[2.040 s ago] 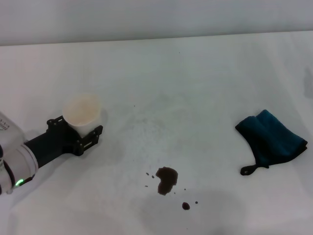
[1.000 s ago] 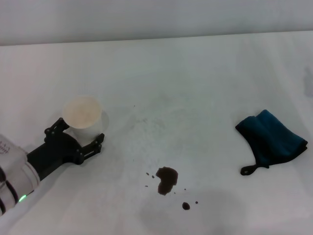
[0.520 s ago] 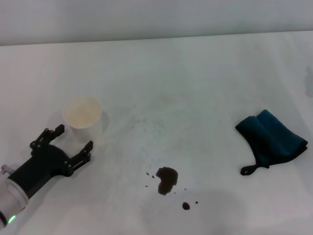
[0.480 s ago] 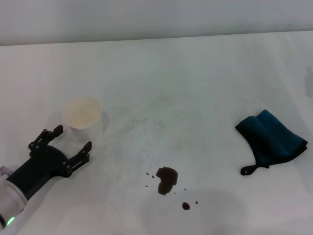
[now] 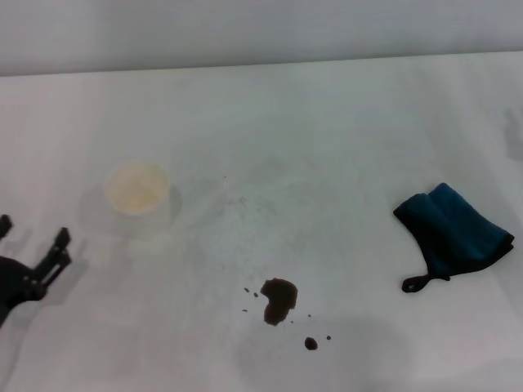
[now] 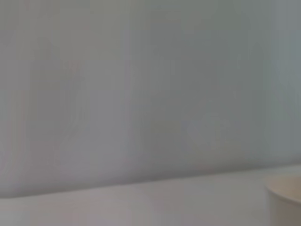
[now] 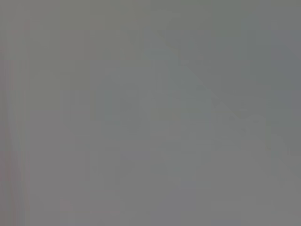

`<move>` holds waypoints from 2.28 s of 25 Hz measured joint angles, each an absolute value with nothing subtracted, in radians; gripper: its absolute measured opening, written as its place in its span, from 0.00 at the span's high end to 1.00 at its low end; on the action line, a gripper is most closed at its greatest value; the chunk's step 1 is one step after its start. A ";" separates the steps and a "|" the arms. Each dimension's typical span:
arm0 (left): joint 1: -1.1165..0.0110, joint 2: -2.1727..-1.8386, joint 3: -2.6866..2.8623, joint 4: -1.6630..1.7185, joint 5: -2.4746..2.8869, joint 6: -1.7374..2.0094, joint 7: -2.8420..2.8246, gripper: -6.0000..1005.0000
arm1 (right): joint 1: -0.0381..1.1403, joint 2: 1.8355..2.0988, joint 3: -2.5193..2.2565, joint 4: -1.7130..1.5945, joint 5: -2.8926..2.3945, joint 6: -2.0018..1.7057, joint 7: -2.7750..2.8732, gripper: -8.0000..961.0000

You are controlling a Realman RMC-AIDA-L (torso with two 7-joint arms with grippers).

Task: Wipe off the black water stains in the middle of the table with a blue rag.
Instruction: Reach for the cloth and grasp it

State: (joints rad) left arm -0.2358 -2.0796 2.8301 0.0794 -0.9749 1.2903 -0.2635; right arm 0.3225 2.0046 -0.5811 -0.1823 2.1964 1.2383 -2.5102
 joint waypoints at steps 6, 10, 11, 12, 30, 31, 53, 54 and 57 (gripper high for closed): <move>-0.221 -2.080 2.830 0.076 -1.041 1.316 -0.258 0.12 | 0.268 1.986 -0.756 -0.415 2.186 1.084 -2.112 0.70; -0.225 -2.080 2.830 0.075 -1.061 1.315 -0.257 0.12 | 0.253 1.953 -0.803 -0.583 2.050 1.024 -1.800 0.70; -0.227 -2.081 2.830 0.075 -1.062 1.314 -0.255 0.12 | 0.255 1.940 -0.805 -0.623 1.989 1.022 -1.716 0.70; -0.230 -2.081 2.830 0.075 -1.065 1.314 -0.251 0.12 | 0.261 1.925 -0.809 -0.661 1.928 1.026 -1.641 0.70; -0.254 -2.081 2.806 0.086 -1.095 1.317 -0.172 0.12 | 0.547 1.961 -0.846 -1.210 0.614 1.400 -0.779 0.70; -0.255 -2.081 2.805 0.086 -1.096 1.318 -0.169 0.12 | 0.560 1.985 -0.854 -1.253 0.534 1.411 -0.748 0.70; -0.302 -2.076 2.804 0.037 -1.186 1.373 -0.147 0.12 | 0.560 2.020 -1.594 -1.355 0.310 1.529 -0.124 0.69; -0.303 -2.076 2.804 0.035 -1.186 1.373 -0.142 0.12 | 0.556 2.020 -1.601 -1.358 0.313 1.534 -0.115 0.69; -0.305 -2.077 2.804 0.035 -1.186 1.373 -0.135 0.12 | 0.548 2.021 -1.610 -1.363 0.317 1.547 -0.095 0.69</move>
